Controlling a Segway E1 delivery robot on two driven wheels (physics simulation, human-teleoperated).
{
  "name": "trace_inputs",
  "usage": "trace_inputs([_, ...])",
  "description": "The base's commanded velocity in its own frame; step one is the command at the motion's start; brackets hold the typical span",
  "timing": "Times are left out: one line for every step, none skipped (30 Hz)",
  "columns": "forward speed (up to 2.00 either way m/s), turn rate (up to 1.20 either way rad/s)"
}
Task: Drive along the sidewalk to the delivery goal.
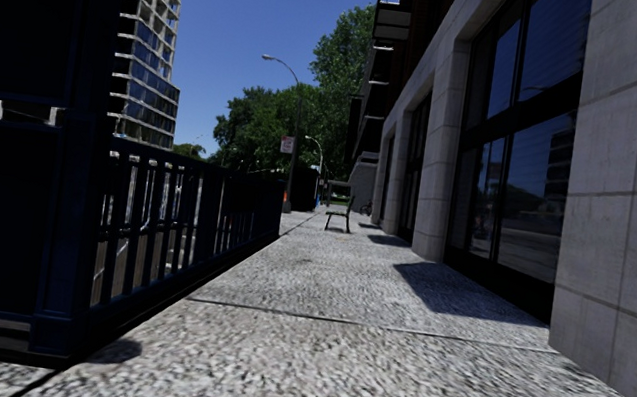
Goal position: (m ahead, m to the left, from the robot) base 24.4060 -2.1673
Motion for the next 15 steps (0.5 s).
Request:
trace_inputs([2.0, 0.0])
trace_inputs([2.0, 0.0])
trace_inputs([2.0, 0.0])
trace_inputs([2.0, 0.0])
trace_inputs([2.0, 0.0])
trace_inputs([2.0, 0.0])
trace_inputs([2.0, 0.0])
trace_inputs([2.0, 0.0])
trace_inputs([2.0, 0.0])
trace_inputs([2.0, 0.0])
trace_inputs([2.0, 0.0])
trace_inputs([2.0, 0.0])
trace_inputs([2.0, 0.0])
trace_inputs([2.0, 0.0])
trace_inputs([2.0, 0.0])
